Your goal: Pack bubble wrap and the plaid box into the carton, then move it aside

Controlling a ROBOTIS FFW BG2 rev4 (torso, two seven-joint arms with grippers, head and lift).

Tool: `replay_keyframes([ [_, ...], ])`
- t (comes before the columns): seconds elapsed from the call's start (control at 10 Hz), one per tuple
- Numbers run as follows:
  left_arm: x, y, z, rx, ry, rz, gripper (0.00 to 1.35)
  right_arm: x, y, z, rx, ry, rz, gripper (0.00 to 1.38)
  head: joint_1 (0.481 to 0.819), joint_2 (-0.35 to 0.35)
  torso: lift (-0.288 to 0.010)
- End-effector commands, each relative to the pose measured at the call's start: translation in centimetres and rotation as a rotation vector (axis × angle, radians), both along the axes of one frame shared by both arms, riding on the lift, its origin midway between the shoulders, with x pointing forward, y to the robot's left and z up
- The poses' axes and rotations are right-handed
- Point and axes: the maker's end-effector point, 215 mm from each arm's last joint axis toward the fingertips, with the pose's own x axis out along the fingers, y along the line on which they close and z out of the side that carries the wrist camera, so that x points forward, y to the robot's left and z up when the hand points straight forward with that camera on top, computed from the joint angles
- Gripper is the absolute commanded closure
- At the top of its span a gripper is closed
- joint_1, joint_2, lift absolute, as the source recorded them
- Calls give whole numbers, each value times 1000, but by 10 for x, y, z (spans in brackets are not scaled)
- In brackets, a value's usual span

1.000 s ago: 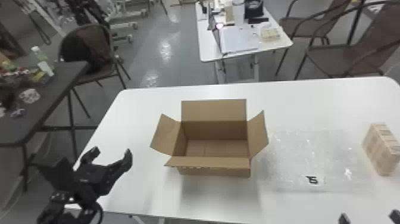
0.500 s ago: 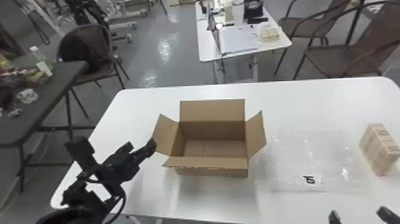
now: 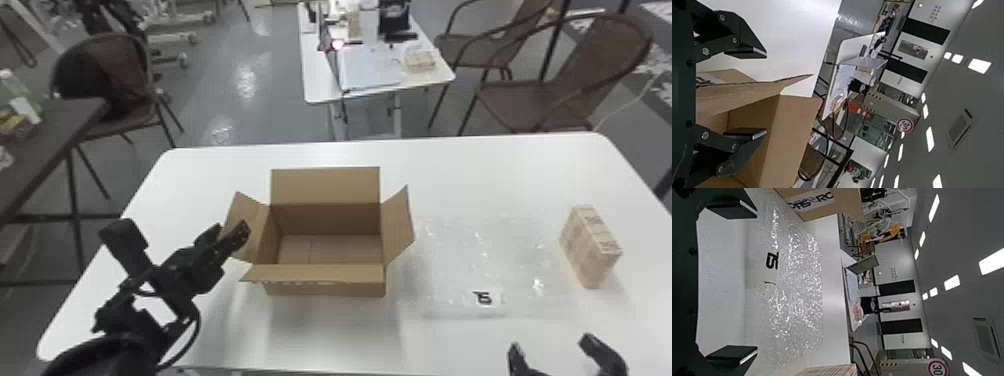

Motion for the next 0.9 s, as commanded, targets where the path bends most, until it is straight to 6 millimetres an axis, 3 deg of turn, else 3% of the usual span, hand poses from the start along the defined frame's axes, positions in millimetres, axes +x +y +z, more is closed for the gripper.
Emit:
replay_keyframes([
  [0.0, 2, 9, 7, 38, -27, 8, 1001, 1, 1, 0, -2, -1, 1, 87, 695, 164, -102],
  [0.1, 3, 11, 9, 61, -36, 4, 1217, 1, 1, 2, 0, -4, 1, 87, 695, 172, -102],
  [0.6, 1, -6, -6, 19, -13, -38, 1213, 3, 1, 0, 5, 2, -1, 87, 695, 166, -102],
  [0.8, 3, -6, -3, 32, -20, -43, 1213, 16, -2, 9, 10, 14, -24, 87, 695, 156, -102],
])
